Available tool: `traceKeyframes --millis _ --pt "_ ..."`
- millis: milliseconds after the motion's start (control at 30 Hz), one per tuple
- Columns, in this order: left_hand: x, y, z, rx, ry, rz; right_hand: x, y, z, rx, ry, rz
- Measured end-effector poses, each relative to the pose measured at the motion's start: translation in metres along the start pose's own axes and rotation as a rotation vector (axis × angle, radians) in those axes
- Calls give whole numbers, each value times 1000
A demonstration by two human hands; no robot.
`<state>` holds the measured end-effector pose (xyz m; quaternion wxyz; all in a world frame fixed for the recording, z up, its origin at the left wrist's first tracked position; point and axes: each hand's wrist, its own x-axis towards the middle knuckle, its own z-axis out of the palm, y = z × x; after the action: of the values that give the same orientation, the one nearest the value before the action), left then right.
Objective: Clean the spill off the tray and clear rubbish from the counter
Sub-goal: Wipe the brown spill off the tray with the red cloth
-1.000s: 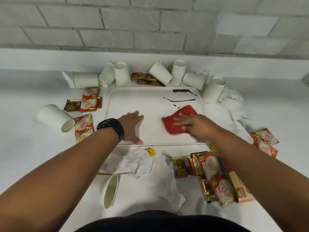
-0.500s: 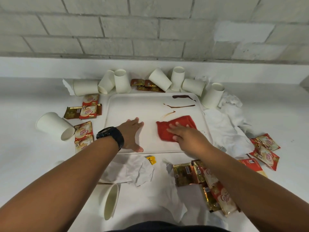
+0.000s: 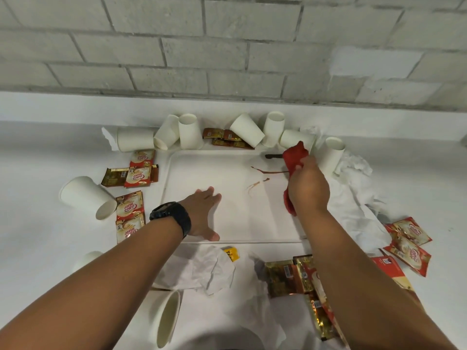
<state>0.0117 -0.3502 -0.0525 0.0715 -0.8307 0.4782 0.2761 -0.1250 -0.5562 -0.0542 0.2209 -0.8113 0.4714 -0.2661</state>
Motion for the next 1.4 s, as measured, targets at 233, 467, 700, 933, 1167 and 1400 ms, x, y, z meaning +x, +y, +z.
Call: traceKeyframes --millis 233,467,700,933,1167,1400 --pt "0 1 0 -7 -6 -2 25 4 45 -309 -350 -80" --pt "0 1 0 -8 -4 -9 21 -20 70 -345 -432 -171" --pt "-1 2 0 -20 -2 -22 -17 -31 67 -326 -605 -436" --pt "1 -2 2 -39 -1 -13 19 -27 4 423 -598 46" --pt "1 -3 4 -49 -2 -14 41 -2 -5 110 -86 -23" --pt "1 -2 3 -38 7 -11 5 17 53 -428 -352 -298"
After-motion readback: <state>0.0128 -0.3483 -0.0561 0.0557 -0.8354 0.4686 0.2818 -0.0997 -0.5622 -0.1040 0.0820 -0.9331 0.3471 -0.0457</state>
